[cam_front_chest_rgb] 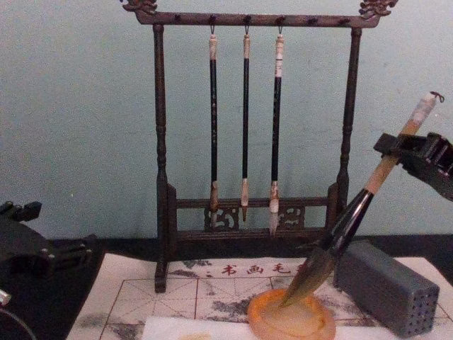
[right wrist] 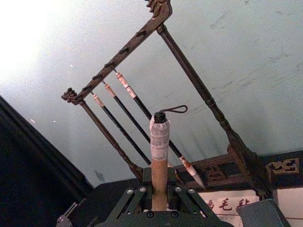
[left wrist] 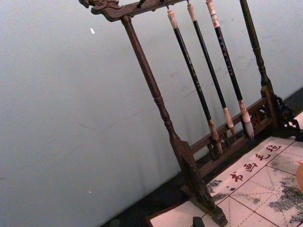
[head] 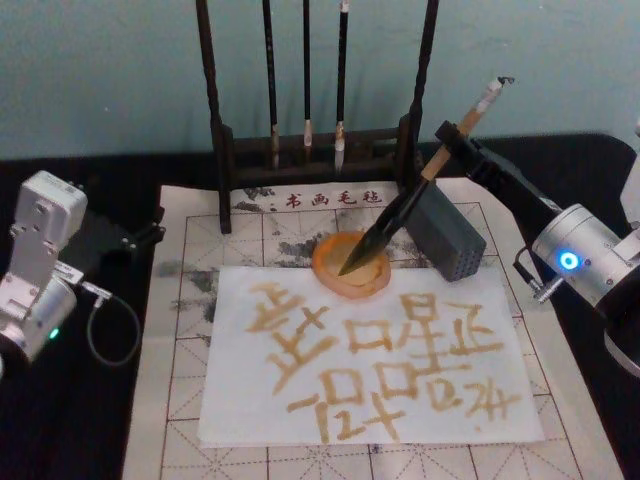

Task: Pick up the brush from the inkstone, write on the paper, then place the brush back to its original position.

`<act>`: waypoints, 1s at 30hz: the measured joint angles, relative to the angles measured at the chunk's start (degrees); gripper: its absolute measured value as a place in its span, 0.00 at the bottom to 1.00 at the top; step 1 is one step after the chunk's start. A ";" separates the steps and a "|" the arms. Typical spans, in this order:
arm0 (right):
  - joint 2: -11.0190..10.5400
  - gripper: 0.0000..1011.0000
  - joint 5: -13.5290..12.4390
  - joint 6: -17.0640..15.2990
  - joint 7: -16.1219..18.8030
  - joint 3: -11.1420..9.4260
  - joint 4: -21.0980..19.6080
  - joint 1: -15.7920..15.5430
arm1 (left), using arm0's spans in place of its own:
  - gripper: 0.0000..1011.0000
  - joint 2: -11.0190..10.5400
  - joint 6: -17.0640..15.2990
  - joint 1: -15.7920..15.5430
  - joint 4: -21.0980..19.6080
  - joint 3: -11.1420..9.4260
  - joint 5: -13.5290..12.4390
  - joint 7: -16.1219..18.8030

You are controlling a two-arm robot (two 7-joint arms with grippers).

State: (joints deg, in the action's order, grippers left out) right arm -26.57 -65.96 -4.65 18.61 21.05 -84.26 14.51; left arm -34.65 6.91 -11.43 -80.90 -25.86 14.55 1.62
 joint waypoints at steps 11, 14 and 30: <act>0.00 0.20 -0.02 -0.05 0.01 -0.08 -0.01 -0.03 | 0.99 0.00 0.00 0.00 0.00 0.00 0.00 0.00; 0.00 0.20 -0.03 -0.03 0.01 -0.08 -0.04 -0.05 | 0.99 0.00 0.00 0.00 0.00 0.00 0.00 0.00; 2.09 0.20 -1.20 1.67 -4.69 -0.82 0.11 -0.45 | 0.99 0.00 0.00 0.00 0.00 0.00 0.00 0.00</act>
State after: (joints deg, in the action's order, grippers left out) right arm -24.49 -67.16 -2.98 13.93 20.24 -84.15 14.06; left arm -34.65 6.91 -11.43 -80.90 -25.86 14.55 1.62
